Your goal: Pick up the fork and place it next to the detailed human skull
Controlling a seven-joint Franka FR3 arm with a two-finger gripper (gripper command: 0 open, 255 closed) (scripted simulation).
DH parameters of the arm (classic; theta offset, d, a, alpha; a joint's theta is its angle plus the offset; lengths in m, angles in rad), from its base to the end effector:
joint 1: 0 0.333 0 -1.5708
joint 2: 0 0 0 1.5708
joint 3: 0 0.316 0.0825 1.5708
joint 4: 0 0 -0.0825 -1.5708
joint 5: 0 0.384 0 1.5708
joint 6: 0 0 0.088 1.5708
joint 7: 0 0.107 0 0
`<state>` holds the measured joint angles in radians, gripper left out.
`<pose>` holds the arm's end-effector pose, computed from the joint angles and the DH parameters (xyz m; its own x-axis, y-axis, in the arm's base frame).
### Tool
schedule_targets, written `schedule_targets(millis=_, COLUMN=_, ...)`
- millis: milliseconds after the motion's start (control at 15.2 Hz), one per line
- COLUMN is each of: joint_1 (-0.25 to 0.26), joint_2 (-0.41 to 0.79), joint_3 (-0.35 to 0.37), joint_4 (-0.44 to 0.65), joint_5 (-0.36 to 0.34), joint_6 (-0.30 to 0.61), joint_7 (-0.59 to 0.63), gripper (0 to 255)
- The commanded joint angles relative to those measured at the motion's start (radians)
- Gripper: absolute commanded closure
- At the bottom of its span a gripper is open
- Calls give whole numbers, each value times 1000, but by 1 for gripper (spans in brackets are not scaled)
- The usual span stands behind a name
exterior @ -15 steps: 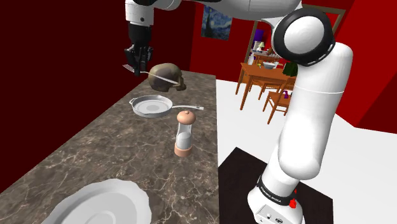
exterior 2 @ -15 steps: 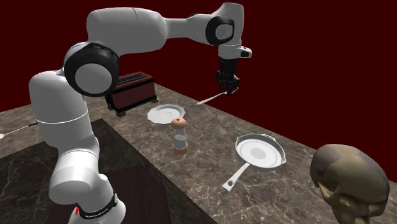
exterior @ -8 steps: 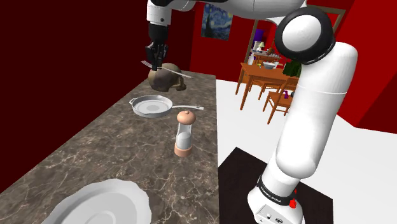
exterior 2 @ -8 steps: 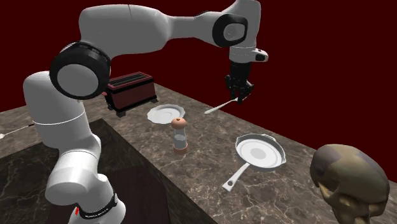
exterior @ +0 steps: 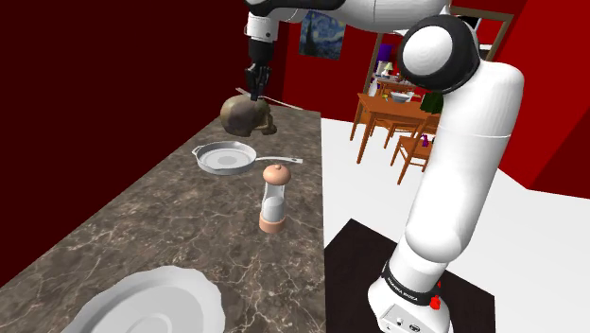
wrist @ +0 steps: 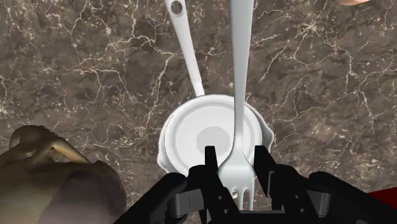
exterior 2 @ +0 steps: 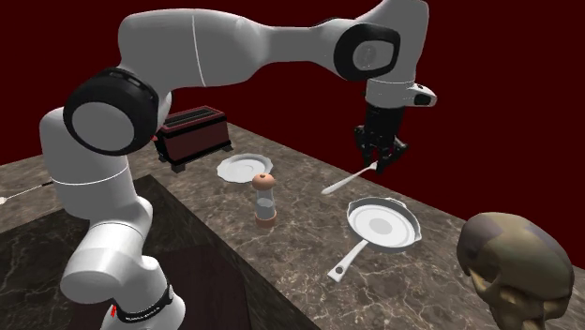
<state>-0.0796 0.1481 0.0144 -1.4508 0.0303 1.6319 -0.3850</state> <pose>0.6047 -0.0371 0.6011 0.9490 0.3123 0.0427 0.3132 -0.9495 -0.0177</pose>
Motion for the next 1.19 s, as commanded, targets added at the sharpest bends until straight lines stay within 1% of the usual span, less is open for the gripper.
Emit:
schedule_targets(millis=0, joint_1=-28, joint_2=8, joint_3=-20, joint_4=15, joint_5=5, joint_6=-9, joint_7=-49, gripper=255)
schedule_targets(millis=330, joint_1=-95, joint_2=69, joint_3=-64, joint_4=100, joint_5=18, joint_6=-36, joint_7=-159, gripper=255)
schedule_targets(millis=660, joint_1=-168, joint_2=163, joint_3=-101, joint_4=234, joint_5=36, joint_6=-82, joint_7=-263, gripper=255)
schedule_targets(millis=924, joint_1=-234, joint_2=270, joint_3=-124, joint_4=395, joint_5=56, joint_6=-140, joint_7=-341, gripper=255)
schedule_targets(millis=1122, joint_1=-292, joint_2=386, joint_3=-135, joint_4=578, joint_5=75, joint_6=-211, joint_7=-394, gripper=255)
